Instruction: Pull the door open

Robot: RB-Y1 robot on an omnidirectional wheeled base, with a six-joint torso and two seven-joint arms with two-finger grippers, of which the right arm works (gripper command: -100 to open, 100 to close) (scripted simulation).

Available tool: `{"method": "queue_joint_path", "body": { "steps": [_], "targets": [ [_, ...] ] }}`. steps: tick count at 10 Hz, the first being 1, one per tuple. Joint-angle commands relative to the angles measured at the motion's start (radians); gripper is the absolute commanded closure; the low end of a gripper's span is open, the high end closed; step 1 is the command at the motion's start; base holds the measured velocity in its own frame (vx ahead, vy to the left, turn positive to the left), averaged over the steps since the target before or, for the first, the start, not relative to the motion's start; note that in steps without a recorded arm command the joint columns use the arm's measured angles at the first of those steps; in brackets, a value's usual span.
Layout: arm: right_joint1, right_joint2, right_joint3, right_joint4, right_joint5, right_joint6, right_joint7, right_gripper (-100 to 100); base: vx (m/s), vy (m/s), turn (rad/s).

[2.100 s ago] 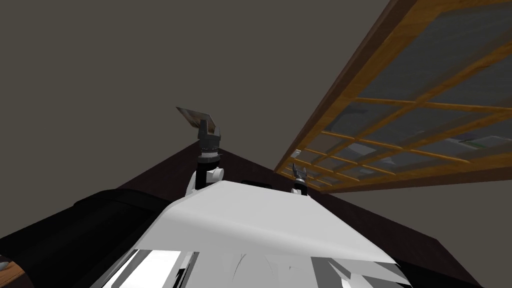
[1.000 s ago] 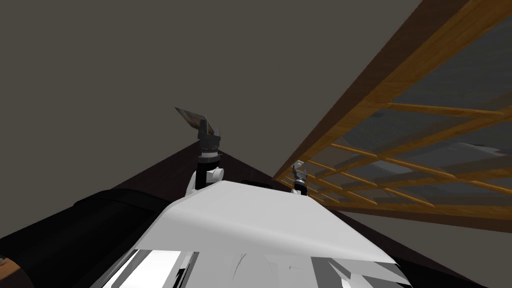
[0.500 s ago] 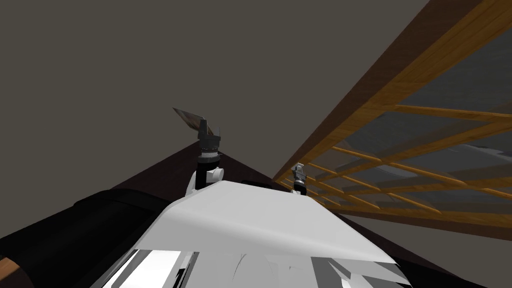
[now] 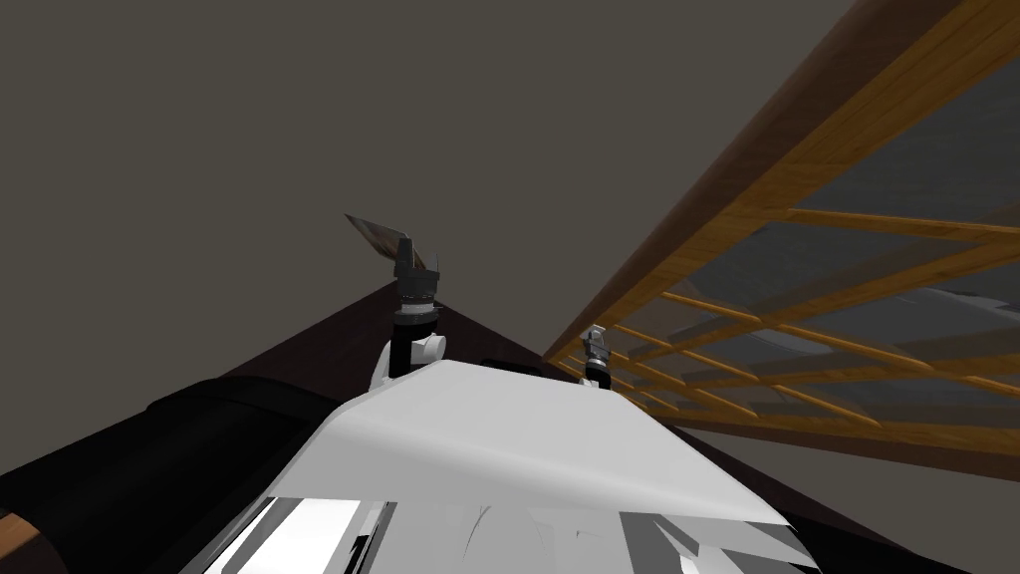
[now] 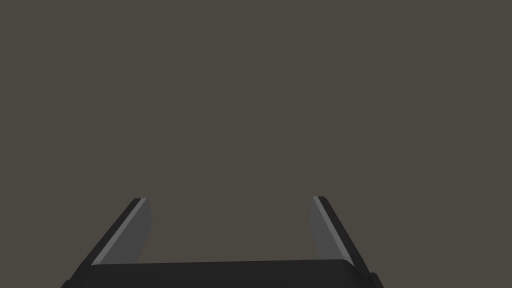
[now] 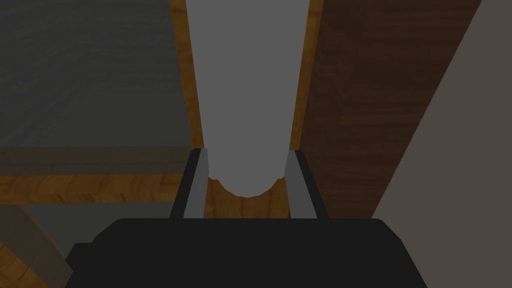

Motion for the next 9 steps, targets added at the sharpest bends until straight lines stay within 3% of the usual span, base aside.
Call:
{"method": "queue_joint_path", "body": {
  "steps": [1,9],
  "targets": [
    [-0.001,0.0,0.002,0.0,-0.003,0.0,-0.037,100,-0.016,-0.003,0.016],
    [-0.004,-0.004,0.013,0.004,-0.021,-0.001,-0.237,100,-0.017,-0.006,0.019]
  ]
}}
